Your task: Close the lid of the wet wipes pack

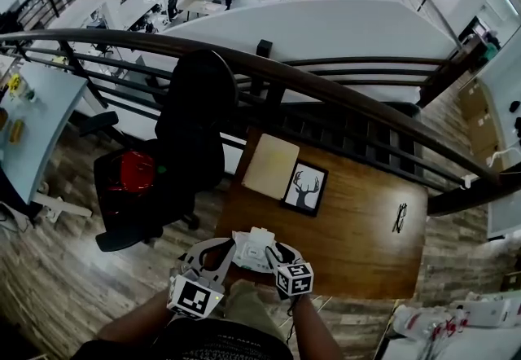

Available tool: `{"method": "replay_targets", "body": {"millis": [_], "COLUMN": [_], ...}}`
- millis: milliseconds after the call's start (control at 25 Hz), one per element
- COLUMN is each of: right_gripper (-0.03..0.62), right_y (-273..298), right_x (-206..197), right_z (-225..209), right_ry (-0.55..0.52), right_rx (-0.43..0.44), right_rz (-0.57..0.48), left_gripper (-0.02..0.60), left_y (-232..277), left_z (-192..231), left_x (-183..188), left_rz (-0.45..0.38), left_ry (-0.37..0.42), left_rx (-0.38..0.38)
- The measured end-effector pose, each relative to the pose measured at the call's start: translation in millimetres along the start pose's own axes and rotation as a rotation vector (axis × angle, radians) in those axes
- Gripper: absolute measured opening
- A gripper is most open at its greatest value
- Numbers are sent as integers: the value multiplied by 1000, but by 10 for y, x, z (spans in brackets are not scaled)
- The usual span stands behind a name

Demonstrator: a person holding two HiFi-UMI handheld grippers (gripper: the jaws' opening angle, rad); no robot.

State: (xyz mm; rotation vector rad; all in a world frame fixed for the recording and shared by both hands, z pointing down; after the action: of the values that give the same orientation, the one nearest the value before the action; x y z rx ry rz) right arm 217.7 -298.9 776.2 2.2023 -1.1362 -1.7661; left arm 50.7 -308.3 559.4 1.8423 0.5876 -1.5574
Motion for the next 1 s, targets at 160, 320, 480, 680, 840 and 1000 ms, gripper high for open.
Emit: {"method": "replay_targets", "body": {"millis": [160, 320, 480, 680, 840, 1000], "right_gripper": [171, 187, 199, 224, 235, 230], "right_y": [115, 234, 337, 453, 505, 549], "right_x": [-122, -214, -302, -377, -420, -422], "right_z": [-77, -188, -305, -359, -348, -312], "right_ry": [58, 96, 134, 164, 132, 53], "right_rx": [0, -6, -35, -27, 11, 55], "right_rz": [35, 55, 64, 111, 159, 219], "left_gripper": [28, 28, 28, 28, 28, 28], "left_y": [-49, -64, -92, -141, -211, -280], "left_z": [17, 4, 21, 21, 40, 81], "left_x": [-63, -183, -221, -233, -272, -250], "left_rz": [30, 44, 69, 77, 103, 111], "left_ry": [-10, -17, -22, -22, -29, -41], "left_rx": [5, 7, 9, 15, 26, 42]}}
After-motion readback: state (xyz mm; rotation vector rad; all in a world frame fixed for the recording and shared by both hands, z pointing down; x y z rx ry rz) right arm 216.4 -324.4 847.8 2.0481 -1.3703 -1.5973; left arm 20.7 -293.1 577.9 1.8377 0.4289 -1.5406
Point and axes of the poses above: the fingertips, and each gripper's own axes: y forward along the fingers, z to its left, x out of its top, the point moved 4 cm from there along -y, backward along the fingers, and after that the axes turned 11 degrees about -z, right-handed, at the moved point
